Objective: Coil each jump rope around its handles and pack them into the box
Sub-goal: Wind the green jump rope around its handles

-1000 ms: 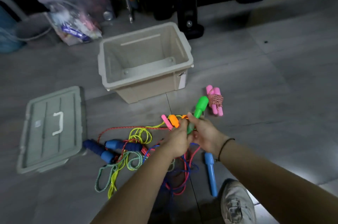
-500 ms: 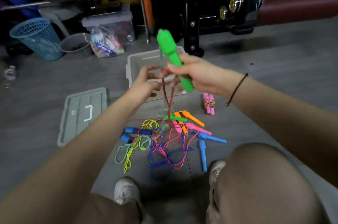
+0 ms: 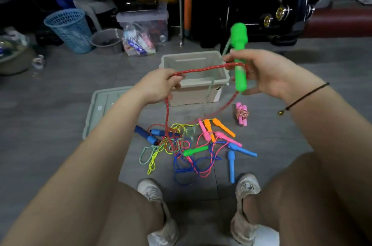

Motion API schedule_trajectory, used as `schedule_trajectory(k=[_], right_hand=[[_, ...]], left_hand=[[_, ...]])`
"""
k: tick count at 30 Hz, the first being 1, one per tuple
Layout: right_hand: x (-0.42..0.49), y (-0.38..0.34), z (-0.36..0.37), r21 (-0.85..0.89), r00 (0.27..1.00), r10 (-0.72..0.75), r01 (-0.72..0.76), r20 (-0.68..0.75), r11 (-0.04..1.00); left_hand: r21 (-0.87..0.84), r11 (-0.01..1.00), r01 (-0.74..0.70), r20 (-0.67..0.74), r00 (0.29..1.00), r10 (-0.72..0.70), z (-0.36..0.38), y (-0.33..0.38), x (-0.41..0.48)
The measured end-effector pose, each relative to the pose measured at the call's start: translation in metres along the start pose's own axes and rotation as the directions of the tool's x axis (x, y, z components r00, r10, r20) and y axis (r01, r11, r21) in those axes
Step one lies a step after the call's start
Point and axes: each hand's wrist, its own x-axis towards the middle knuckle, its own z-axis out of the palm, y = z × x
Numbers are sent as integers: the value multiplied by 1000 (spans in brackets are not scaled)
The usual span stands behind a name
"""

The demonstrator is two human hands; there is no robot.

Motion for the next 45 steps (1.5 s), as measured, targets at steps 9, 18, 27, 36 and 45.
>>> schedule_trajectory(k=[9,18,27,36,45], right_hand=[[31,-1,-18,621,981,189,-175,43,764],[32,-3,3,393,999,-32,22,18,919],[1,-38,40,405,783,-621,579,-35,707],[-6,-50,37,510,733,-679,600,-41,616],[16,-29,37,-12,949,-314,314,-42,949]], left_hand=[[-399,915,-60,-336,938,-85,-67,11,-18],[-509,848,150,-448,795,-409,-86,-12,-19],[-109,965,238,38,971,-235,-12,4,10],[-242,905,351,442,870,-220,30,26,25],[-766,579,-279,-359,933,-24,-14,77,34]])
